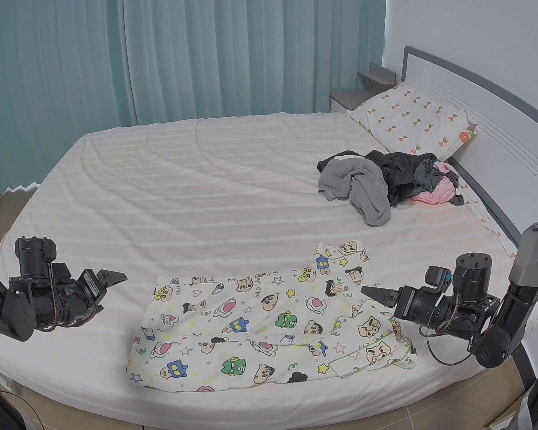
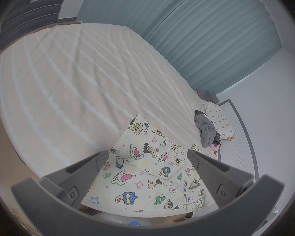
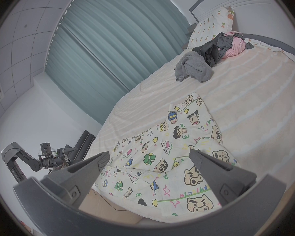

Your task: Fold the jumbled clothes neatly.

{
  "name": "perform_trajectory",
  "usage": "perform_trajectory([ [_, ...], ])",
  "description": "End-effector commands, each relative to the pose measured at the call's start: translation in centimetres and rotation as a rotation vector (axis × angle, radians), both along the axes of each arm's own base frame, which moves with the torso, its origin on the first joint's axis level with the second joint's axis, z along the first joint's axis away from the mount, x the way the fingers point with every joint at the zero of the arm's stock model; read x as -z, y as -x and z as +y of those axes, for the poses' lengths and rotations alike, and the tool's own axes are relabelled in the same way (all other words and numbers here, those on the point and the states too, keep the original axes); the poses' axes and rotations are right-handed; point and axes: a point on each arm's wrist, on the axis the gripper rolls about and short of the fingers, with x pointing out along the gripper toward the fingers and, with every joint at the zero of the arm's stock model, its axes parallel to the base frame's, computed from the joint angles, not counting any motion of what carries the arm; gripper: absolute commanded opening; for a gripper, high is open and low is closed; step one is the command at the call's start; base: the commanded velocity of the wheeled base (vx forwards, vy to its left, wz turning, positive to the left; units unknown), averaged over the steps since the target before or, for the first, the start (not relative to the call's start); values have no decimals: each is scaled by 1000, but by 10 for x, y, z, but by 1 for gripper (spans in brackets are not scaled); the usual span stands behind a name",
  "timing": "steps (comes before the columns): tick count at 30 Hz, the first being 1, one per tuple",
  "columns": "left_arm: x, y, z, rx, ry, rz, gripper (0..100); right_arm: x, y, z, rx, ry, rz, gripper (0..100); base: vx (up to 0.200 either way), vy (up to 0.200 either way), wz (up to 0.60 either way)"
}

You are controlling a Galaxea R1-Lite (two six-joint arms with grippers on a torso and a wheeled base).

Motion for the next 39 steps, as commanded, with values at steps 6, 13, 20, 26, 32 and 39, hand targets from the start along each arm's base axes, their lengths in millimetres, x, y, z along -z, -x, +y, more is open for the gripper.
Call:
perform_trajectory([
  [6, 4, -5, 1, -3, 3, 10, 100, -1, -2, 0, 5, -3, -5, 100, 0, 200, 0],
  [13, 9, -4, 1, -9, -4, 31, 100, 0, -1, 0, 2, -2, -4, 100, 0, 86, 0],
  [20, 13, -4, -1, 2, -5, 47, 100, 0, -2, 1, 0, -1, -3, 100, 57, 0, 0],
  [26, 16, -5, -10, 42, -3, 57, 100, 1, -2, 1, -1, 1, -3, 100, 200, 0, 0],
  [32, 23, -7, -24, 100, 0, 84, 100, 2, -3, 1, 1, 4, -1, 100, 33, 0, 0],
  [39, 39, -34, -40, 166, -35, 74, 100, 3, -9, 0, 8, 6, -4, 100, 0, 0, 0],
])
